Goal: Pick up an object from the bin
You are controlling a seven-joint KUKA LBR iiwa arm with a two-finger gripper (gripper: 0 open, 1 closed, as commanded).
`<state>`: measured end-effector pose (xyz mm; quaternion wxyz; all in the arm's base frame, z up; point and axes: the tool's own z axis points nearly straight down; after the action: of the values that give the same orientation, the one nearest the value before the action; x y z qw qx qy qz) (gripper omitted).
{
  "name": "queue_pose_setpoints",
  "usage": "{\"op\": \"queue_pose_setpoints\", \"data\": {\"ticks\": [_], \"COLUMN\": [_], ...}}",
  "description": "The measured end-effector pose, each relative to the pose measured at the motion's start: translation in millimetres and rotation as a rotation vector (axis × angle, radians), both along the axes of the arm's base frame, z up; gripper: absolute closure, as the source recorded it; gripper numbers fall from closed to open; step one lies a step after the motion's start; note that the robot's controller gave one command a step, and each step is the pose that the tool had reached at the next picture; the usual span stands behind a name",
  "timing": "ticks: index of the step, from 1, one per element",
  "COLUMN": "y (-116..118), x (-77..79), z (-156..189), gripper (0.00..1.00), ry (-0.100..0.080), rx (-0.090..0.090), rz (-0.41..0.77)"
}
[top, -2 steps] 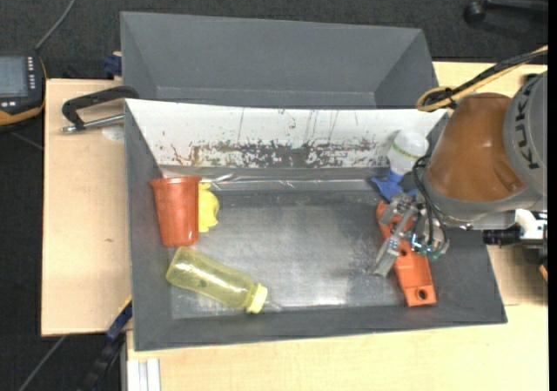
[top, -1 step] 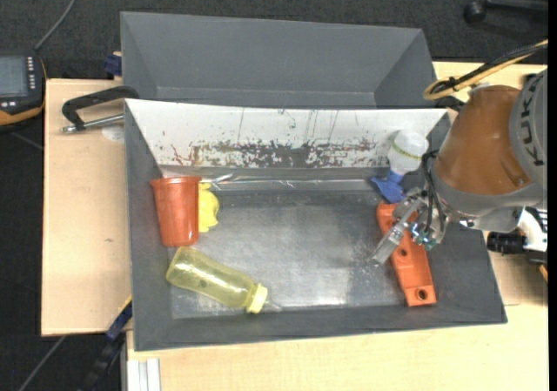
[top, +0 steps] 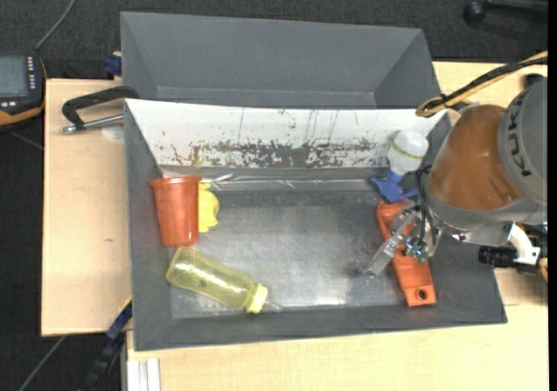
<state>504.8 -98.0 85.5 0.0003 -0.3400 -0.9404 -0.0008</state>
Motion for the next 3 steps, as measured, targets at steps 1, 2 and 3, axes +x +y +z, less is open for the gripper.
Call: {"op": "queue_pose_setpoints", "data": {"ticks": [1,2,3], "y": [4.7,4.7,4.9], "x": [0.0,0.1,-0.3], "z": [-15.1,-15.0,-9.9], "gripper": [1.0,1.0,1.0], "ry": [-0.007,-0.007,-0.007], "rx": [0.001,0.001,0.001], "rz": [-0.211,-0.211,-0.211]}}
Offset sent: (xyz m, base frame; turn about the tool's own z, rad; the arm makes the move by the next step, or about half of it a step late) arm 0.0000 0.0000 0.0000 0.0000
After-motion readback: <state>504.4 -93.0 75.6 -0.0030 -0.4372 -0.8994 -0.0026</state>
